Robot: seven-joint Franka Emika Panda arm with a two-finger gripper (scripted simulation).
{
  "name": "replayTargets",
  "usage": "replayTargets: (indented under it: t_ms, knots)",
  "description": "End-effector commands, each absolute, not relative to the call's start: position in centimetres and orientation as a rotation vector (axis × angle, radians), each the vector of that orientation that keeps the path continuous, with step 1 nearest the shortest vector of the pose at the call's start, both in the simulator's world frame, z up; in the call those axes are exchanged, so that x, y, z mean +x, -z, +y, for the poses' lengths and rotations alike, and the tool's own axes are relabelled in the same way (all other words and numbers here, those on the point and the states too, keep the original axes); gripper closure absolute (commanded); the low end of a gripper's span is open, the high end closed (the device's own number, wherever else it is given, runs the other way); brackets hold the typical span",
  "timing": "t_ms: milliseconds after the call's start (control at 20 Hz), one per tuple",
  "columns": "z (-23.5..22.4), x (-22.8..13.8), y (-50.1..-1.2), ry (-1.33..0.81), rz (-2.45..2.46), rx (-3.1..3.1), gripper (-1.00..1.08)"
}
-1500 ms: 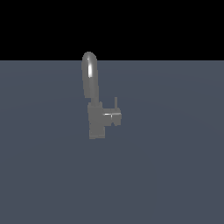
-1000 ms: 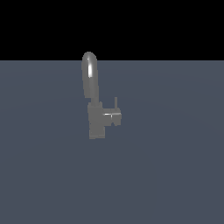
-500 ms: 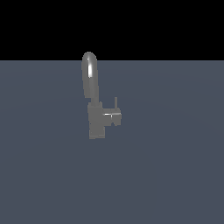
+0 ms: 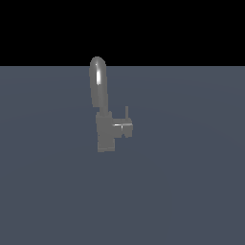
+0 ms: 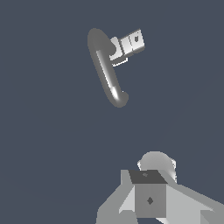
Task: Turn on the faucet by rotating a designated handle.
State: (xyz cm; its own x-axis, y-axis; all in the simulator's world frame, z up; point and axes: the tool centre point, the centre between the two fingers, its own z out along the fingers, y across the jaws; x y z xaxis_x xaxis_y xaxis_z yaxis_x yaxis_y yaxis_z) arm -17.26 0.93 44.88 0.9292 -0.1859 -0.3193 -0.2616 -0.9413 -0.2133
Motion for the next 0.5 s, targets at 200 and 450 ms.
replayTargets:
  t_ms: [200, 450]
  knots:
    - [0.6, -13.7, -42.9, -0.559, 0.457, -2.704, 1.08]
    - [0.2, -11.1, -41.1, -0.651, 0.547, -2.594, 1.08]
